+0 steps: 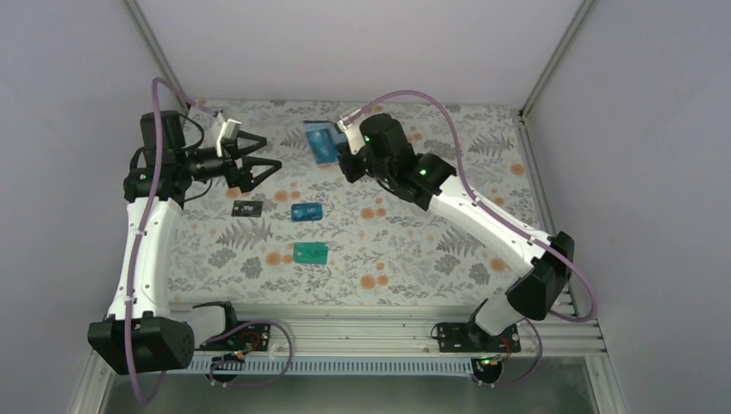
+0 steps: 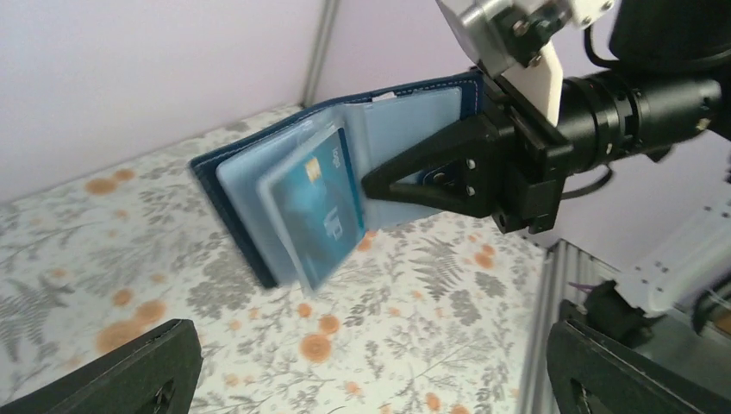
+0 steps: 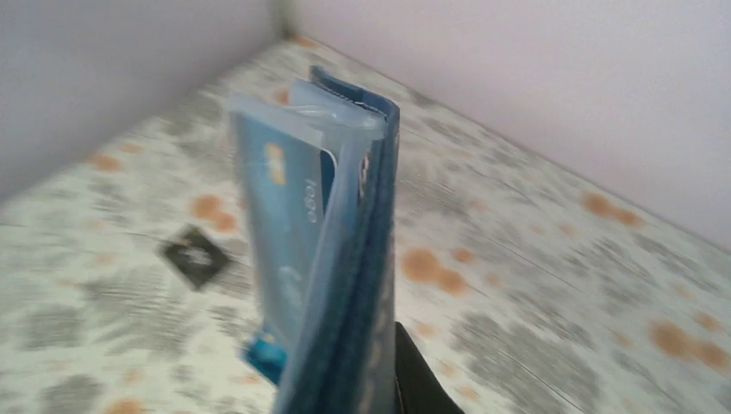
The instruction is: Take the credit cards out of the card holder
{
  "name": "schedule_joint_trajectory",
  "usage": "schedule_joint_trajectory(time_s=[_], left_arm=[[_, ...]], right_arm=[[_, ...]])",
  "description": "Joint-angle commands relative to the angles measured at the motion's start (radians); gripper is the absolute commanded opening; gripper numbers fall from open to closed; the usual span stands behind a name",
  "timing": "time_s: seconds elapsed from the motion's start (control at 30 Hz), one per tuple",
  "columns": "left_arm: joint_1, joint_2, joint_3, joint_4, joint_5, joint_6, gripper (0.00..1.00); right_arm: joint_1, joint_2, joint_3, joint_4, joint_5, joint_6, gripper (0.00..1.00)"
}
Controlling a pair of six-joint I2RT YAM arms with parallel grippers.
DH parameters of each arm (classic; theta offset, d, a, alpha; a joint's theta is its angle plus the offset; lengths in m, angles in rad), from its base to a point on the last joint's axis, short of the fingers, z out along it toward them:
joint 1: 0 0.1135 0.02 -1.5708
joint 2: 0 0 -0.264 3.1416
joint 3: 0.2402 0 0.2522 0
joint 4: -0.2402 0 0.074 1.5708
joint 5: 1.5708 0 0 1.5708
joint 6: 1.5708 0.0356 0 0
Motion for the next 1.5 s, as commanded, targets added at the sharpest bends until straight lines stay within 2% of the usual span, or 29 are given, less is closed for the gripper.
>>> schedule_joint_trajectory(time_s=[0.0,0.07,0.2,0.33,0.5,0.6,0.77,0.93,1.07,1.13,1.17,1.33,1.4,1.47], left_arm=[[0.009,-0.007,-0.016,0.053,-0.114,-0.048,1.00],[0.009,-0.008,-0.035,0.064,-0.104,-0.058,1.00],[0.008,-0.008,-0.058,0.073,-0.096,-0.061,1.00],[-0.010,-0.010,-0.066,0.061,-0.085,-0.040,1.00],[-0.071,-0.008,-0.014,-0.042,-0.052,0.085,1.00],[-0.081,-0.010,-0.012,-0.052,-0.051,0.100,1.00],[-0.123,-0.008,-0.016,-0.055,-0.181,0.122,1.00],[-0.169,-0.002,-0.006,-0.104,-0.231,0.189,1.00],[-0.179,-0.002,0.002,-0.162,-0.153,0.261,1.00],[-0.179,-0.001,0.008,-0.210,-0.055,0.318,0.93],[-0.178,-0.001,0.014,-0.237,-0.013,0.350,0.87],[-0.178,-0.003,0.026,-0.292,0.042,0.418,0.38],[-0.178,-0.005,0.024,-0.312,0.056,0.444,0.24],[-0.178,-0.004,0.026,-0.346,0.082,0.485,0.19]], right_arm=[[0.006,0.058,0.051,-0.212,0.418,-0.002,0.04],[0.006,0.035,0.027,-0.173,0.320,-0.025,0.04],[0.006,-0.022,-0.020,-0.067,0.016,-0.081,0.04],[0.006,-0.023,0.007,-0.068,-0.204,-0.135,0.04],[0.010,-0.014,0.032,-0.104,-0.268,-0.159,0.04],[0.014,-0.026,0.019,-0.108,-0.294,-0.175,0.04],[0.027,-0.055,-0.005,-0.104,-0.372,-0.221,0.04],[0.055,-0.077,-0.017,-0.131,-0.420,-0.289,0.05],[0.065,-0.100,-0.034,-0.151,-0.450,-0.329,0.06],[0.065,-0.114,-0.040,-0.154,-0.458,-0.342,0.07],[0.064,-0.120,-0.042,-0.158,-0.461,-0.350,0.07],[0.065,-0.157,-0.055,-0.154,-0.452,-0.366,0.09],[0.064,-0.172,-0.061,-0.146,-0.449,-0.369,0.09],[0.064,-0.187,-0.071,-0.131,-0.436,-0.365,0.10]])
